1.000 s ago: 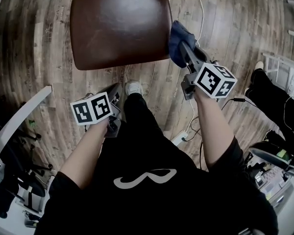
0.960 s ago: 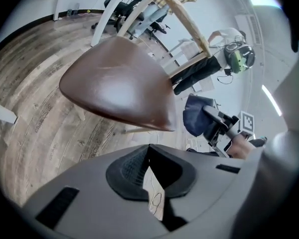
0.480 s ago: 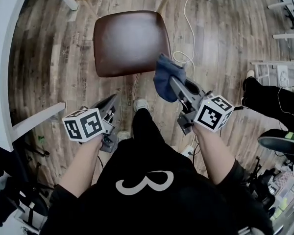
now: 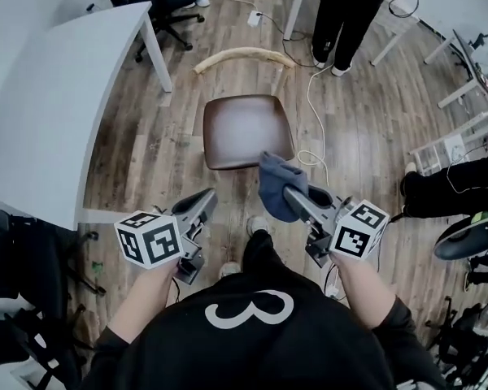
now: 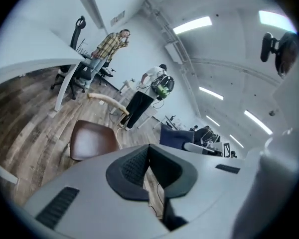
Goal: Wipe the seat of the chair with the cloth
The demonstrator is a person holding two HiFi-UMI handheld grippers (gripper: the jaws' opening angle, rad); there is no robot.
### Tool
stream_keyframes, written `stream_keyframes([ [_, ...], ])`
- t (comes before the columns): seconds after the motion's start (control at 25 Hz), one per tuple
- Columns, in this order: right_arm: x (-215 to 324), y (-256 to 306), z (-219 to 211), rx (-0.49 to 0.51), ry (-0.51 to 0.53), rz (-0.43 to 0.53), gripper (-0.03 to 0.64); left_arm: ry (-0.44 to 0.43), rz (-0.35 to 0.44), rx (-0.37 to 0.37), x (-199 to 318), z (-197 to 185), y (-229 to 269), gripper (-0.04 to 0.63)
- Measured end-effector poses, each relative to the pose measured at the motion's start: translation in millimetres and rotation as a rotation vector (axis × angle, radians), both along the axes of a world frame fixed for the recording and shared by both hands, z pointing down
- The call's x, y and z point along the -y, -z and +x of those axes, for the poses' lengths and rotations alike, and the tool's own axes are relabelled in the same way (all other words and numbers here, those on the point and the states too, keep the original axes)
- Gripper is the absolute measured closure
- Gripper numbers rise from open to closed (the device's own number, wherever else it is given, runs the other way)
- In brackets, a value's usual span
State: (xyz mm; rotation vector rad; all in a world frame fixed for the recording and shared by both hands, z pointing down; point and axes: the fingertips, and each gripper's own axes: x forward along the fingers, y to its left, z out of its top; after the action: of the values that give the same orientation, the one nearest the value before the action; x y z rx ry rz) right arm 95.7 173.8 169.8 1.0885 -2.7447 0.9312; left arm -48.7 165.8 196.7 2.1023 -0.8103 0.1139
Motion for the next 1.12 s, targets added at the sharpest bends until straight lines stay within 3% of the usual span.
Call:
stream_keyframes([
  [0.16, -36.0, 60.9, -16.4, 0.056, -0.007, 0.093, 0.563, -0.051, 0.15, -0.036, -28.5, -7.7, 73.0, 0.583],
  [0.48, -72.6, 126.1, -33.3, 0.121, 0.039, 0.185, 0.563, -0.146, 0.328, -0.065, -70.0, -5.2, 149.7, 0.583],
  [0.76, -86.5, 148.7, -36.9, 0.094, 0.043, 0.26, 0.564, -0.153, 0.4, -0.093, -87.1, -2.4, 180.2, 0.583],
  [1.12, -92.4, 169.4, -50.2, 0.095, 0.033, 0.311, 0.564, -0.115, 0.428, -0.112, -100.0, -26.0, 196.0, 0.583],
])
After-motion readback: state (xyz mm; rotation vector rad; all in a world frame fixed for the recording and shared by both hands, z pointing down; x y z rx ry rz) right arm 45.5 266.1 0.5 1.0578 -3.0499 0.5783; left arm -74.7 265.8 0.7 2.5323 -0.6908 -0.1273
